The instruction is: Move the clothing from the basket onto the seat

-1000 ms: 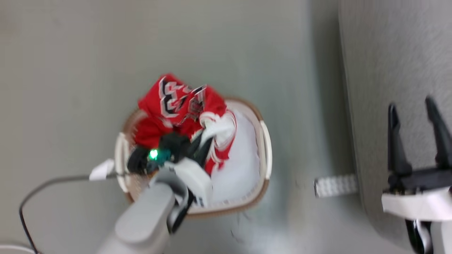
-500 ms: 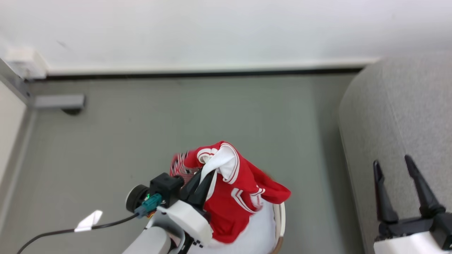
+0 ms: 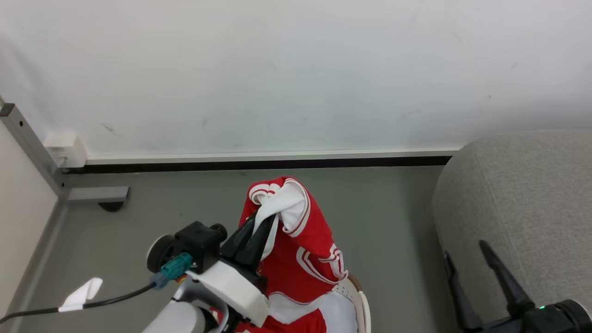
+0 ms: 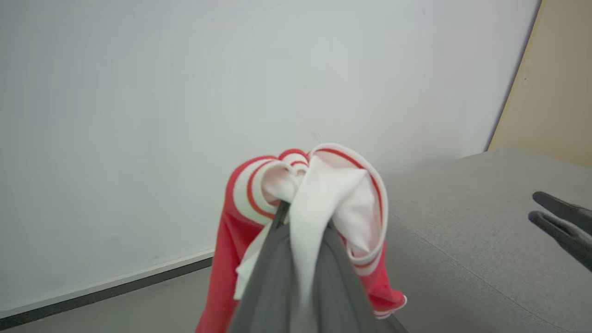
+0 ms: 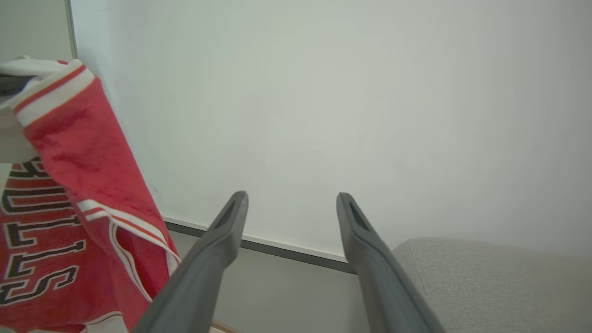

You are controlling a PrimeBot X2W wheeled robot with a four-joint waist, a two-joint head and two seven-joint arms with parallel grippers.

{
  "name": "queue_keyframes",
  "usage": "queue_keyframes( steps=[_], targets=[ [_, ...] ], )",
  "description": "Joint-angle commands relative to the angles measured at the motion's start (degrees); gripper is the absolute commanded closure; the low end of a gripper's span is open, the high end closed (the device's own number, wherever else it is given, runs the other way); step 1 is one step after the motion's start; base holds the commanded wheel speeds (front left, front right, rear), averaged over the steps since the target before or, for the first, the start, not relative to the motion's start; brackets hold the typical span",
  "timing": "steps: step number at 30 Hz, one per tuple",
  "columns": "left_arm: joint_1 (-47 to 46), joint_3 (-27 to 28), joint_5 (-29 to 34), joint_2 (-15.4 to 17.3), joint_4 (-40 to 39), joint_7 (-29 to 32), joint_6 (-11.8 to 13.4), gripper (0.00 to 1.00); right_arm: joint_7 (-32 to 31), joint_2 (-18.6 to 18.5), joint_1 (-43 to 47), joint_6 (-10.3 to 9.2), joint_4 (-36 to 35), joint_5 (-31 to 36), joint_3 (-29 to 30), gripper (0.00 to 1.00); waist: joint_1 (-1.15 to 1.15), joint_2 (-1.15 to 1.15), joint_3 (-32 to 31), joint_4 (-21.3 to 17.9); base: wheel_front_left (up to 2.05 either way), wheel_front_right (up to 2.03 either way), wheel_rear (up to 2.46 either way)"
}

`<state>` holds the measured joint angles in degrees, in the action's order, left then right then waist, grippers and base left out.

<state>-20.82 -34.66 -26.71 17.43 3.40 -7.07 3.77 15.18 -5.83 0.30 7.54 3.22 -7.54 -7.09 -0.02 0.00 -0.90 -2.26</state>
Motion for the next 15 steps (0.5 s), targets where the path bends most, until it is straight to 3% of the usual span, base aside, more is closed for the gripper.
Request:
queue_keyframes(
  steps=[1, 5, 15],
  targets=[
    [1.0, 0.2, -0.7, 1.1, -2.2, 0.9, 0.3, 1.00, 0.0, -1.6, -0.9, -0.10, -0.3, -1.1, -2.8, 0.00, 0.02, 0.00, -0.5, -0.5, 0.00, 0.00, 0.00],
    [0.9, -0.3, -0.4, 1.8, -4.6, 2.4, 0.4, 1.00, 0.0, -4.1, -3.5, -0.10, -0.3, -2.4, -8.1, 0.00, 0.02, 0.00, -0.6, -0.7, 0.00, 0.00, 0.00],
    [-1.9, -4.4, 0.4, 0.6, -8.0, 5.8, -2.1, 1.00, 0.0, -15.2, -19.7, -0.11, 6.2, -8.8, -31.9, 0.00, 0.02, 0.00, -0.8, -0.2, 0.00, 0.00, 0.00]
  ],
)
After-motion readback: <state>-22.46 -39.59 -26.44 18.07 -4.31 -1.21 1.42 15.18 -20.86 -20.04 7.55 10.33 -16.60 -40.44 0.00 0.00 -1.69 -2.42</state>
